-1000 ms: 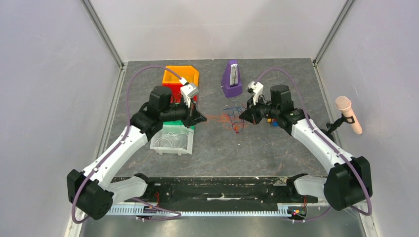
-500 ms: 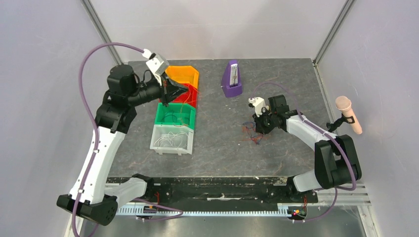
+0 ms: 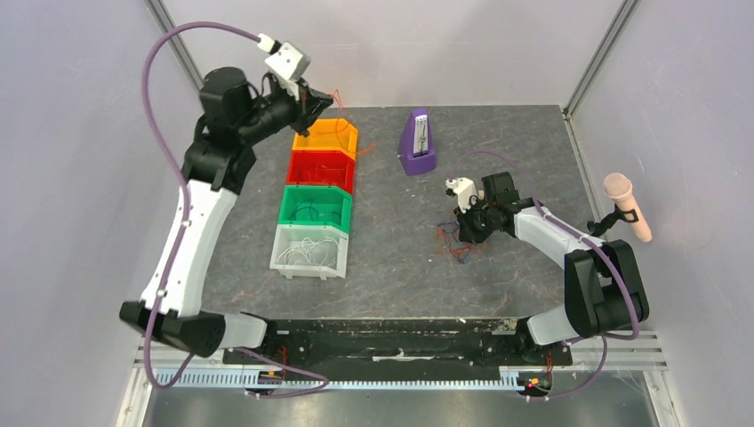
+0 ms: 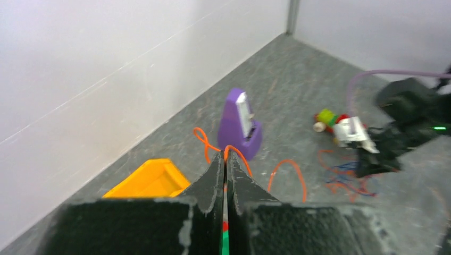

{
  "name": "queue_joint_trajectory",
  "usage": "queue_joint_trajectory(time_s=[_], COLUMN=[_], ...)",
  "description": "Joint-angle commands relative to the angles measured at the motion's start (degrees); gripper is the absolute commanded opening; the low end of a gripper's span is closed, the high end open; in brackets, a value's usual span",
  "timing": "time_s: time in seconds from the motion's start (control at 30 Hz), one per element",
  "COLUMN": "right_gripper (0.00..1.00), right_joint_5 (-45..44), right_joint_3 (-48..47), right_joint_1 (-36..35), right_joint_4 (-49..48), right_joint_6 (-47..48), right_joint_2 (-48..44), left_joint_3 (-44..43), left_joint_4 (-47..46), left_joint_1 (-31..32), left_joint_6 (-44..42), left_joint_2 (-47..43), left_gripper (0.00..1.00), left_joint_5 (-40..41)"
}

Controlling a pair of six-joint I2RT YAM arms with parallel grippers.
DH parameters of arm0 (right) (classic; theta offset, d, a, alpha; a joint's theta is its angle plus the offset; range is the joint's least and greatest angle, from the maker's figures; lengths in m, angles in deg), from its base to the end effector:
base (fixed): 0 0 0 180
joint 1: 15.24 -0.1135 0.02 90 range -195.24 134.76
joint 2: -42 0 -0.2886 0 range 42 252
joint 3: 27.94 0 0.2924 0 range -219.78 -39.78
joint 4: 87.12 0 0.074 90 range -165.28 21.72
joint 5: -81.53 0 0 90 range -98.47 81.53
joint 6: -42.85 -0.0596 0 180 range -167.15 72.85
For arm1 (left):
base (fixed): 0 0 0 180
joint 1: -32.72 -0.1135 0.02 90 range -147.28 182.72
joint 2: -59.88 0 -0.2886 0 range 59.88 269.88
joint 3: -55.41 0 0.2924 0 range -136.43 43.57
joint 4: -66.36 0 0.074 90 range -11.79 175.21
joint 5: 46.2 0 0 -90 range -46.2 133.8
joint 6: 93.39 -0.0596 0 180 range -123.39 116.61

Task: Untangle the cables

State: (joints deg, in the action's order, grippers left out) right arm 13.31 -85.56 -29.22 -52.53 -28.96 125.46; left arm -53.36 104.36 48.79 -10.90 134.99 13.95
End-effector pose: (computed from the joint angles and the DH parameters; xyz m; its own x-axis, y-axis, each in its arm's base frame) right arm 0.2995 0.0973 0.1603 -0.6763 -0.4671 -0.5696 -0.6454 0.7485 0.1525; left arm 0.2940 -0.1156 0.5450 0.0216 0.1117 -0.9935 0.7204 0.6873 0.0930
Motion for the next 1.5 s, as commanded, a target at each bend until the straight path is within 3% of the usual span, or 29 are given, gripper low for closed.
queue_joint_trajectory(time_s=[0.0, 0.13, 0.4, 0.6, 0.83, 1.0, 1.23, 1.27, 1.37, 1.47], right_gripper=[0.00, 0.00, 0.00, 0.00, 0.00, 0.00, 0.00, 0.00, 0.00, 0.00], right_joint_5=[3.23, 3.71, 3.89, 3.87, 3.36, 3.88, 5.25, 5.46, 6.12, 8.02], right_joint_3=[-2.50, -2.65, -1.68, -1.94, -2.74, -3.15, -4.78, -5.20, -6.00, -6.34], right_joint_1=[0.18, 0.18, 0.18, 0.22, 0.20, 0.25, 0.21, 0.19, 0.18, 0.18], right_joint_4=[0.42, 0.97, 1.94, 3.50, 4.51, 4.37, 4.02, 3.93, 3.35, 2.27], right_joint_6=[-1.35, -2.36, -2.27, -1.29, -0.18, -0.09, -0.40, -0.40, -0.86, -1.60], right_joint_2=[-1.01, -2.26, -5.28, -5.67, -5.06, -4.39, -2.85, -2.57, -2.32, -2.81], left_joint_3=[-1.54, -1.31, -16.67, -22.24, -21.60, -15.64, -16.63, -17.48, -18.48, -18.45], left_joint_4=[-4.47, -9.33, -8.01, -7.48, -6.01, -6.50, -1.29, 0.50, 3.16, 3.57], left_joint_1=[-0.43, -1.43, -7.20, -9.05, -9.83, -9.79, -10.05, -10.06, -10.22, -10.66], left_joint_6=[-11.45, -16.35, -2.17, -3.40, -8.24, -11.29, -14.40, -15.21, -15.41, -14.32], left_joint_2=[7.73, 15.19, 37.85, 48.05, 52.67, 51.75, 51.32, 51.06, 48.45, 44.21], left_gripper=[0.02, 0.02, 0.02, 0.02, 0.02, 0.02, 0.02, 0.05, 0.33, 0.53], left_joint_5=[11.24, 16.74, 17.33, 18.10, 18.79, 17.40, 19.42, 19.28, 18.39, 16.50])
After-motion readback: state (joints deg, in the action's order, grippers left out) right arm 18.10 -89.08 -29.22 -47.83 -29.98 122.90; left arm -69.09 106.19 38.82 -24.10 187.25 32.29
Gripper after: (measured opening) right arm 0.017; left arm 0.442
